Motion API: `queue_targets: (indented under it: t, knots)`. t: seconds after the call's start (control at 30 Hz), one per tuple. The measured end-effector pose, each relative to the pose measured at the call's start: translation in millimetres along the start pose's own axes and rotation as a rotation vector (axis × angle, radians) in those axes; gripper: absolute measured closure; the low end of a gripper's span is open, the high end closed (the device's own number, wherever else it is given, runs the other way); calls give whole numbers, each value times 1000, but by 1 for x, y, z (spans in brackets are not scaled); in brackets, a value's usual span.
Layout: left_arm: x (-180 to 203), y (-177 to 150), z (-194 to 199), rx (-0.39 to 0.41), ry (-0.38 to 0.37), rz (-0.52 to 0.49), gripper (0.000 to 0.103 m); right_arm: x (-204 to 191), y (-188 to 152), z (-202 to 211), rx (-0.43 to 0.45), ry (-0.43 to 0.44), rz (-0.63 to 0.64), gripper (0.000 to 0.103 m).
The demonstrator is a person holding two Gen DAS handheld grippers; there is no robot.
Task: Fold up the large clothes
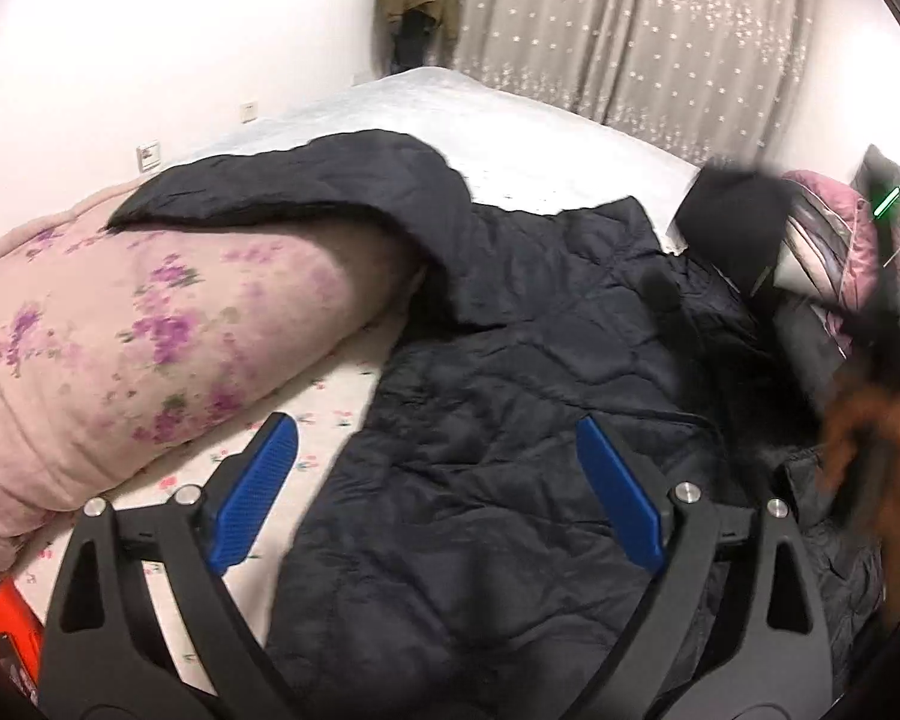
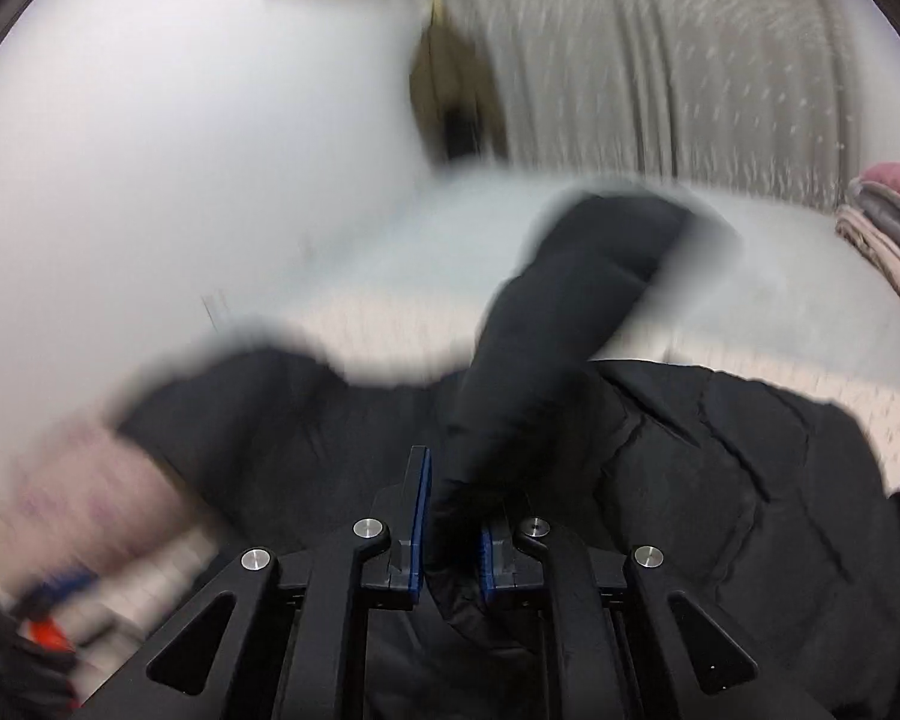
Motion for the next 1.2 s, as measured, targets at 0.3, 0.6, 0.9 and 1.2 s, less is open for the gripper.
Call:
queue_targets:
  t: [0.3,0.6,0.9,1.2]
  knots:
    - [-44,19,3,11,4,85,9,-12,-63,-49,-167,151,-124,86]
    - [-32,-5,3,-24,-31,84,9,-11,-29,-42,-88,209,-245,35]
    - [-32,24,18,71,-55,76,4,-46,-43,-57,-253,197,-228,35]
    - [-36,67,-2,48,-37,158,1,-71,11,71,-48,390,-444,33]
Point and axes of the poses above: each gripper's, at about its wrist camera, not at the fingertips, and z roughly against the way its jaws point, x to its right, y to its top, the point moved 9 cm from there along -z, roughly the way its jaws point, and after that the axes turned 15 degrees about z, right-handed, at the moved point
